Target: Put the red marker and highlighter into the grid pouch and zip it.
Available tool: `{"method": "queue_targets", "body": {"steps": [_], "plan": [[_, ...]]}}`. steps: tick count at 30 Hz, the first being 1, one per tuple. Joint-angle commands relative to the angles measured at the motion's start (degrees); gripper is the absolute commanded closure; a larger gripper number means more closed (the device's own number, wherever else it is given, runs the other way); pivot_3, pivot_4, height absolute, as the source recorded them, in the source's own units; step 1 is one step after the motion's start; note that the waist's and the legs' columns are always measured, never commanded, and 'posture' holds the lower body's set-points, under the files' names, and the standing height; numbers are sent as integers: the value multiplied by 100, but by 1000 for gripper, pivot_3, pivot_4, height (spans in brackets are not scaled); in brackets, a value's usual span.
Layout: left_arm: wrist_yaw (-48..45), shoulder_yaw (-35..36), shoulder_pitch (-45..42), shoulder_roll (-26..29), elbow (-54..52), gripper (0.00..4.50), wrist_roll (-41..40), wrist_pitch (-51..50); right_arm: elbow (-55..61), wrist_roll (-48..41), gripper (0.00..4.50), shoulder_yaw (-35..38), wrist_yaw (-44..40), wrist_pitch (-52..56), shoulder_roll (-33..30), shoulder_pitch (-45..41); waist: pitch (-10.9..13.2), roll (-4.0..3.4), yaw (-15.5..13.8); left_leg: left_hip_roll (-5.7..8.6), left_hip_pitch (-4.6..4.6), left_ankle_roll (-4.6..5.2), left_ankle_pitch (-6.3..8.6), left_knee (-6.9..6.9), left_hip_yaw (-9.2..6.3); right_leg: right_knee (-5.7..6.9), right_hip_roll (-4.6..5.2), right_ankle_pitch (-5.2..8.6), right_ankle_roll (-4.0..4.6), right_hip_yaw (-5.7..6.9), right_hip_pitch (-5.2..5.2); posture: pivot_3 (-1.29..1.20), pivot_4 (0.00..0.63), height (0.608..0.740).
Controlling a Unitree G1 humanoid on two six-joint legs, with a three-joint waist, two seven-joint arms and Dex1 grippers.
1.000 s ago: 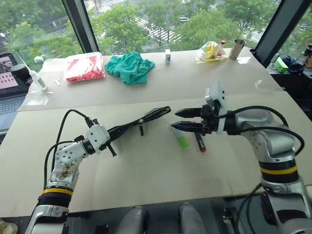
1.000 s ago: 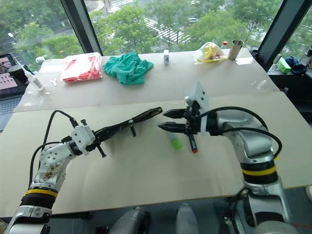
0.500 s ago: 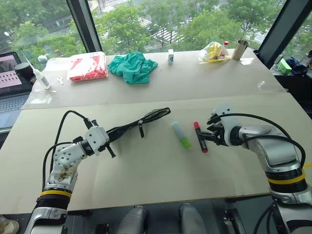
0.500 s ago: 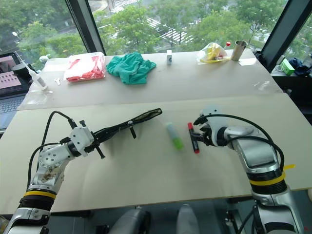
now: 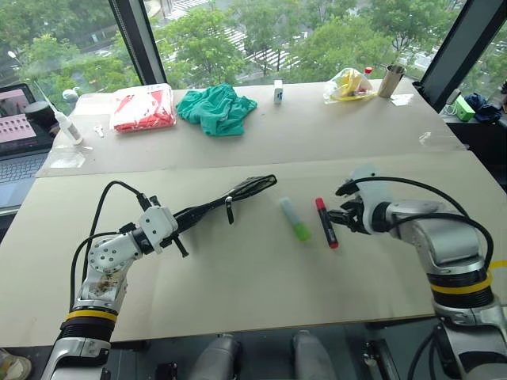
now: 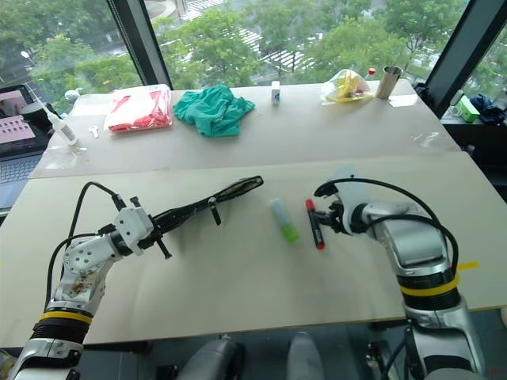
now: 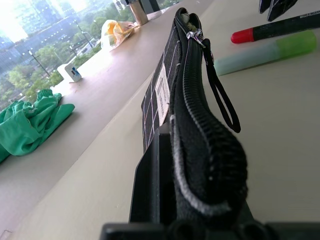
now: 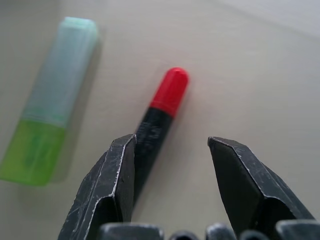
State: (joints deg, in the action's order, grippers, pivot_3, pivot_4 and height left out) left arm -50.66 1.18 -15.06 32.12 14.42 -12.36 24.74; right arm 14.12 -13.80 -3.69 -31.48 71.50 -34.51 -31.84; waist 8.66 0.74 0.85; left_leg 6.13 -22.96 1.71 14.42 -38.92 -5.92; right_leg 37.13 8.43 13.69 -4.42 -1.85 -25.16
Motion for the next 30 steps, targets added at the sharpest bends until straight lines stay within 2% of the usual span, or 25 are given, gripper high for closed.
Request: {"method": "queue_targets", "body": {"steps": [1, 13, 16, 20, 22, 24, 27, 30], "plan": [[54, 96, 25, 11, -160, 4500, -43, 8, 146, -58, 1912, 157, 127, 84, 20, -118, 0, 0, -1, 0, 0, 0, 0, 0, 0, 0, 0, 0, 0, 0, 0, 0, 150, 740], [67, 93, 28, 14, -182, 4500, -41, 29, 222, 148, 1912, -465, 456, -28, -1, 377, -1, 1, -3, 0, 5, 0, 0, -1, 0, 1, -1, 0, 0, 1, 3, 0, 150, 740], [-22, 66, 27, 55, -206, 4500, -53, 52, 157, 237, 2592, -587, 496, -178, -22, 561, -7, 9, -3, -1, 10, 0, 0, 0, 0, 0, -1, 0, 0, 1, 10, 0, 150, 740], [-263, 29, 72, 175, -234, 4500, -79, 85, 138, 214, 3926, -612, 423, -393, -27, 661, -35, 50, -10, -1, 20, 2, 1, 0, -2, -1, -1, 0, 0, 4, 20, 0, 150, 740], [-352, 53, 78, 224, -206, 4500, -103, 92, 118, 251, 4003, -642, 398, -531, -80, 610, -40, 58, -12, -1, 26, 25, 15, 0, -2, -3, -1, 0, 0, 4, 27, 0, 150, 740], [-434, 72, 62, 278, -157, 4500, -125, 88, 26, 335, 4005, -584, 422, -928, -68, 461, -41, 60, -11, -1, 30, 40, 24, 0, -2, -3, -2, 0, 0, 4, 28, 0, 150, 740], [-521, 70, 29, 307, -110, 4500, -135, 66, -3, 911, 4005, -835, 289, -2623, -421, 42, -40, 58, -5, 0, 33, 40, 24, 0, -1, -3, -2, 0, 0, 4, 28, 0, 150, 740], [-537, 58, -7, 271, -104, 4500, -129, 48, 337, 856, 4005, -774, -364, -3933, -646, -303, -35, 50, 6, 1, 12, 26, 15, 1, 4, 0, -1, 0, 0, 3, 2, 0, 150, 740]]}}
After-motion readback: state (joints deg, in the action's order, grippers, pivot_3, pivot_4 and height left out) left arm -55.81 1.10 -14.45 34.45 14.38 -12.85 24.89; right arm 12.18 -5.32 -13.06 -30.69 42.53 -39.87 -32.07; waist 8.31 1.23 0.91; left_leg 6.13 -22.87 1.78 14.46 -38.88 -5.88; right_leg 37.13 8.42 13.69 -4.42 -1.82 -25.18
